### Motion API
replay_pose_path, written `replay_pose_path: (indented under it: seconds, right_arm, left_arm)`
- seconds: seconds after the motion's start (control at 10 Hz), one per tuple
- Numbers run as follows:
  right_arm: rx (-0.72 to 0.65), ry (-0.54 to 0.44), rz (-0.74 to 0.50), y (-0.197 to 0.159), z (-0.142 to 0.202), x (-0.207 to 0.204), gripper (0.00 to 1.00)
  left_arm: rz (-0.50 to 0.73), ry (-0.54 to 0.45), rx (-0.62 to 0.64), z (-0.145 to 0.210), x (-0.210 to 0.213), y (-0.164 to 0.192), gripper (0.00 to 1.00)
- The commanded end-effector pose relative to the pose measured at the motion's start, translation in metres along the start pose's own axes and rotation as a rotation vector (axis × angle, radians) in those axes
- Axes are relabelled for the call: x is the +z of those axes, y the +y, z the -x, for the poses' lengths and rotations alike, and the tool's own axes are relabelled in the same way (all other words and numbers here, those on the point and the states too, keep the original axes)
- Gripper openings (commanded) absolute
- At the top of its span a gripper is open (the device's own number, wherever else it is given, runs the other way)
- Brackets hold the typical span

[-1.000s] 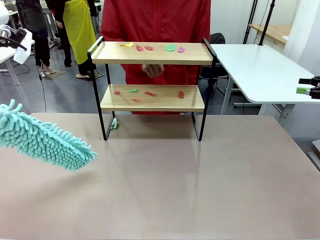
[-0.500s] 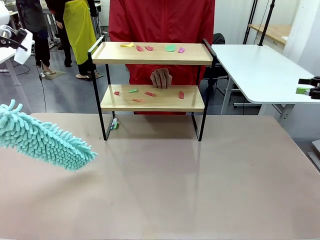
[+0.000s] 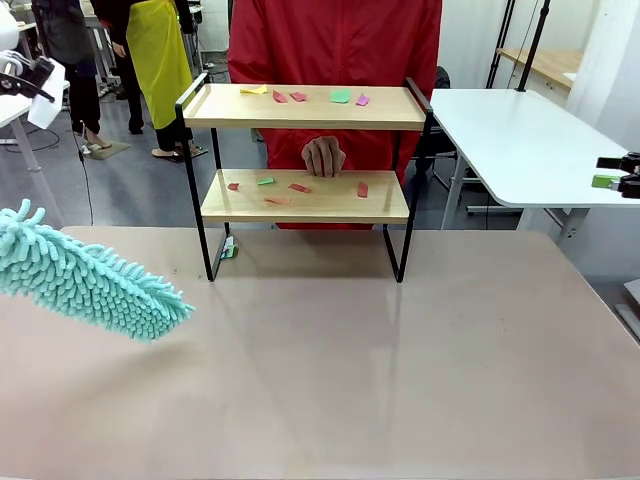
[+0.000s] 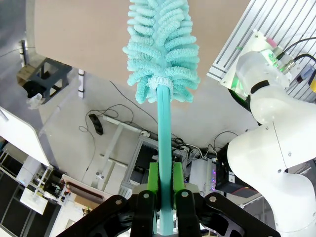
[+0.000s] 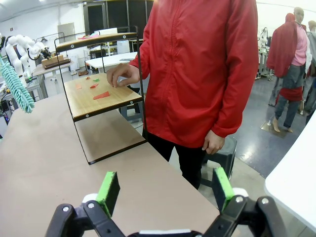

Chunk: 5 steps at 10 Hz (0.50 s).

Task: Clean the shelf.
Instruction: Clean the specific section of the Shelf indicated by the human with the Duster.

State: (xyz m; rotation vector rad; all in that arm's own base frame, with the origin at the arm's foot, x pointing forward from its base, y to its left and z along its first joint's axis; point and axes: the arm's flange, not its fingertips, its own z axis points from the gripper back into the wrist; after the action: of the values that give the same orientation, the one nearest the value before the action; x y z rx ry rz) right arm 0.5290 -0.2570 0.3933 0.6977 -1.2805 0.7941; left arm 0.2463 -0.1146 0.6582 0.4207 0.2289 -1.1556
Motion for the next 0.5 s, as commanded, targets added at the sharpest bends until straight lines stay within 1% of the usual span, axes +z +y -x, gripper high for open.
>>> replay_pose_path:
  seconds: [0.0, 0.4]
  right_arm:
    - [-0.006, 0.016, 0.010, 0.0014, -0.0076, -0.0027, 1.00]
    - [-0.006, 0.016, 0.010, 0.0014, -0.0076, -0.0027, 1.00]
  left_arm:
    - [-0.001, 0.008, 0.006, 0.0032, 0.0010, 0.0001, 0.13]
    - [-0.001, 0.008, 0.006, 0.0032, 0.0010, 0.0001, 0.13]
